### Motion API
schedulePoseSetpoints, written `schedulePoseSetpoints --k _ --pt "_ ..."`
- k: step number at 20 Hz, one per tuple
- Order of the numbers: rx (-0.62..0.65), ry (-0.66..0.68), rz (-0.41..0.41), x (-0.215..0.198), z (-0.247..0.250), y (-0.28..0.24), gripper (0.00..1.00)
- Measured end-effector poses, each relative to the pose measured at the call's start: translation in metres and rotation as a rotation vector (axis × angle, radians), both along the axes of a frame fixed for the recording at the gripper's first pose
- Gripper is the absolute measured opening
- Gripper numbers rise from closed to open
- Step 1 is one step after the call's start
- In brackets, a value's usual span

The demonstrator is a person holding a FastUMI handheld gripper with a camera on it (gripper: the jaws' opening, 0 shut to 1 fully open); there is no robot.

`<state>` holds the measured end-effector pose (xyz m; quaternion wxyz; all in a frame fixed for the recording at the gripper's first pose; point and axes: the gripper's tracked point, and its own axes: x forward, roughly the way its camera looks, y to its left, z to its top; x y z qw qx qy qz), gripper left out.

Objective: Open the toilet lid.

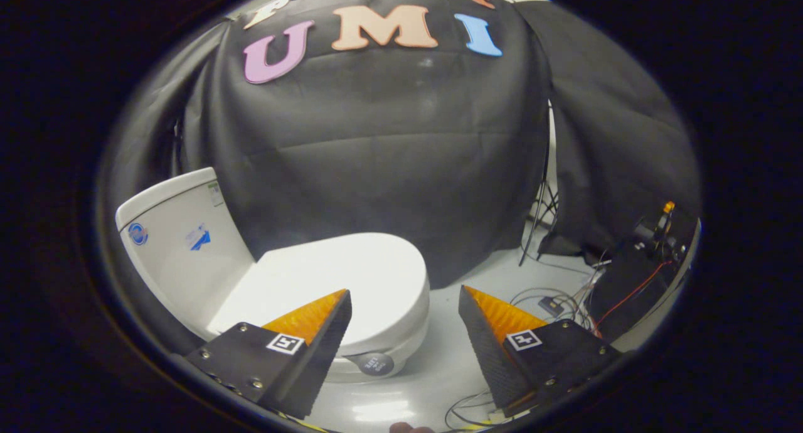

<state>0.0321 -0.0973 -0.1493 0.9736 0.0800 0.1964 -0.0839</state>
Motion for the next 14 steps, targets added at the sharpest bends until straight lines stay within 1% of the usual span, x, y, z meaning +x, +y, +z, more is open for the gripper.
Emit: schedulePoseSetpoints --k 3,6,14 --pt "0.098 0.089 -0.02 -0.002 -0.029 0.0 1.0" --pt "0.243 0.166 -0.034 -0.007 -0.057 0.011 1.0" --pt "0.581 0.301 -0.088 -0.012 -0.109 0.033 1.0"
